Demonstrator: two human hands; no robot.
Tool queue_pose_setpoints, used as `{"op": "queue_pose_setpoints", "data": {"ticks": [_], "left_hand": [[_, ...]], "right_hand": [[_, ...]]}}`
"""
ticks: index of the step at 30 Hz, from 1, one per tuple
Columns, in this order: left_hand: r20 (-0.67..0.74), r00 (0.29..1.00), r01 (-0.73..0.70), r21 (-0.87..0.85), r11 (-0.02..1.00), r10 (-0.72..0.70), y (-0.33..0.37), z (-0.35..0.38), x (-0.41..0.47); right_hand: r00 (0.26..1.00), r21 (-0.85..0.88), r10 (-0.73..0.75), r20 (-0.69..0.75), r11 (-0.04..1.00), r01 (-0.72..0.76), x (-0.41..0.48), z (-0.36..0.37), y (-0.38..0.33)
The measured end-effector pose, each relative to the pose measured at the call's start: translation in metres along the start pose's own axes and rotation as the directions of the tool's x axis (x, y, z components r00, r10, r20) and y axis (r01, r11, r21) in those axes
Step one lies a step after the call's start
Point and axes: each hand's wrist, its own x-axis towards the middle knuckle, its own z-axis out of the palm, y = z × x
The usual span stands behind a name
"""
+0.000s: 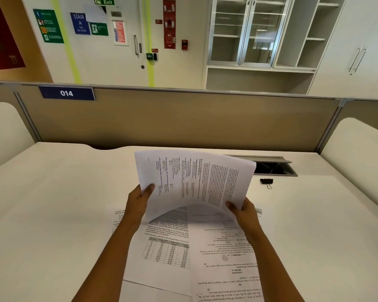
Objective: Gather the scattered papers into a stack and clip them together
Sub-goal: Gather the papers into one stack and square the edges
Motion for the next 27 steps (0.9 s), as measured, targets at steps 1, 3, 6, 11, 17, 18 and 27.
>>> {"op": "queue_pose_setpoints", "data": {"ticks": [1,3,6,11,17,18,27], "left_hand": [[-0.022,1.000,0.006,-0.024,1.000,-0.006,0.002,0.001,0.001],[-0.061,0.998,0.009,-0.071,0.997,-0.013,0.005,0.001,0.002],[-0.089,0.996,0.009,-0.197,0.980,-0.027,0.011,0.003,0.003],[-0.013,0.995,0.079,-0.481,0.873,-0.097,0.023,0.022,-0.004],[0.076,0.982,0.180,-0.655,0.734,-0.173,0.024,0.065,-0.024],[0.085,0.979,0.194,-0.651,0.733,-0.184,0.023,0.067,-0.026],[0.148,0.968,0.239,-0.317,0.918,-0.201,0.025,-0.002,0.004]], "right_hand": [[1.000,-0.001,-0.004,-0.003,1.000,0.004,0.000,0.000,-0.001],[0.999,0.014,-0.020,-0.032,1.000,0.021,0.004,-0.004,-0.003],[0.992,0.150,0.000,-0.127,0.989,0.020,0.010,-0.012,-0.006],[0.998,0.531,0.060,-0.029,0.847,-0.035,0.018,-0.004,-0.027],[0.990,0.614,0.120,0.080,0.776,-0.144,0.014,0.034,-0.053],[0.990,0.615,0.129,0.055,0.777,-0.135,0.015,0.035,-0.053],[0.946,0.331,0.194,0.259,0.903,-0.276,0.020,-0.014,-0.043]]}}
